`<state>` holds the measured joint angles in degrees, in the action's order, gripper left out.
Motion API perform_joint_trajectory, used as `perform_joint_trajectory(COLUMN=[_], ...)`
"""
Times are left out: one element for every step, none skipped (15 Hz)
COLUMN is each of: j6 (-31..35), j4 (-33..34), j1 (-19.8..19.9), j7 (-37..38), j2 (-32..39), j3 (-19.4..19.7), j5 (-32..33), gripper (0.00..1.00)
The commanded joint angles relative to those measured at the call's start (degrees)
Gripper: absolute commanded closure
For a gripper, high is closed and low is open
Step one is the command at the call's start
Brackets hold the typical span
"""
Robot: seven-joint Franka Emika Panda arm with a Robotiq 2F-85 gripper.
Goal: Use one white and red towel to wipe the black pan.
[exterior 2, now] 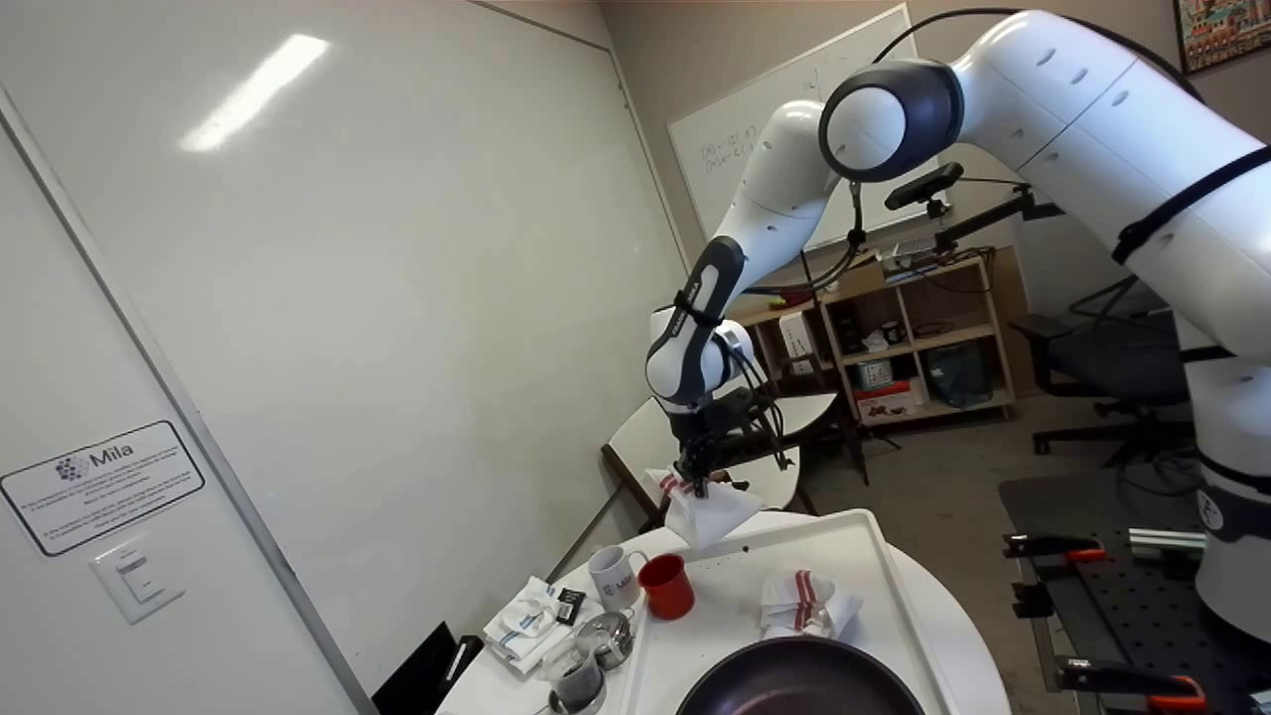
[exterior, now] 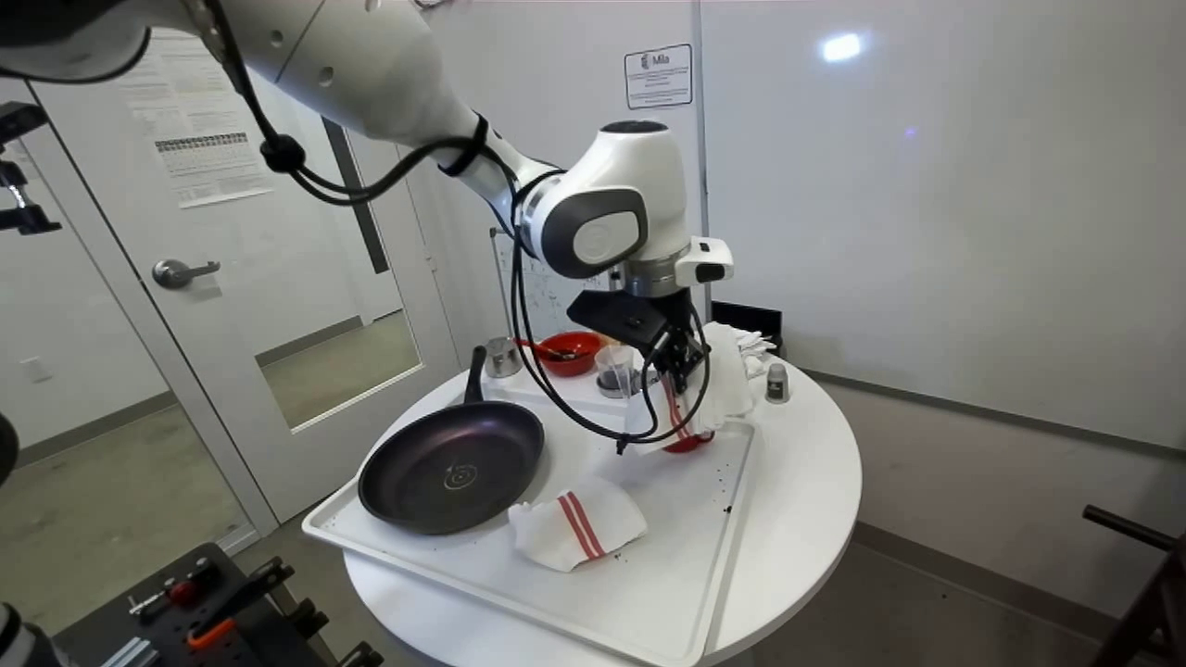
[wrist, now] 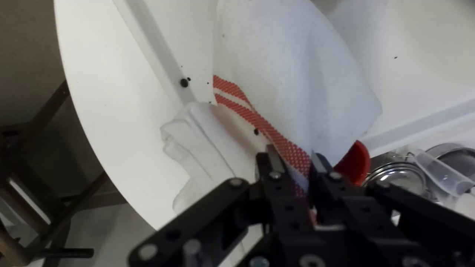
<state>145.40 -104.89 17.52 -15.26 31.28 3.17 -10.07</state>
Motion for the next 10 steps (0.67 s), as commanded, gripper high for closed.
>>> perform_joint_trajectory(j6=[2.7,2.4,2.3,1.9,1.7,1.3,0.8,0.0,-0.8,-1.4], j4=[-10.5,-11.8,-13.0,-14.0,-14.9,-15.7,-16.3,-16.8,-17.1,-17.3], j1=[-1.7,-2.2,-3.1,-3.9,-4.9,-5.7,-6.8,-7.7,-8.7,-9.8], j7=[-3.3,-4.1,-4.3,-4.8,-4.7,-5.0,-4.9,-5.0,-5.1,-5.0], j2=[-9.2,-10.7,-12.0,-13.2,-14.3,-15.3,-16.1,-16.6,-17.0,-17.1], j3=[-1.3,-1.7,-1.8,-2.0,-2.1,-2.3,-2.4,-2.6,-2.9,-3.2], j5=[2.2,2.6,3.4,3.9,4.8,5.5,6.4,7.3,8.2,9.2], gripper=[0.96,0.96,0.96,0.96,0.96,0.96,0.96,0.96,0.96,0.96])
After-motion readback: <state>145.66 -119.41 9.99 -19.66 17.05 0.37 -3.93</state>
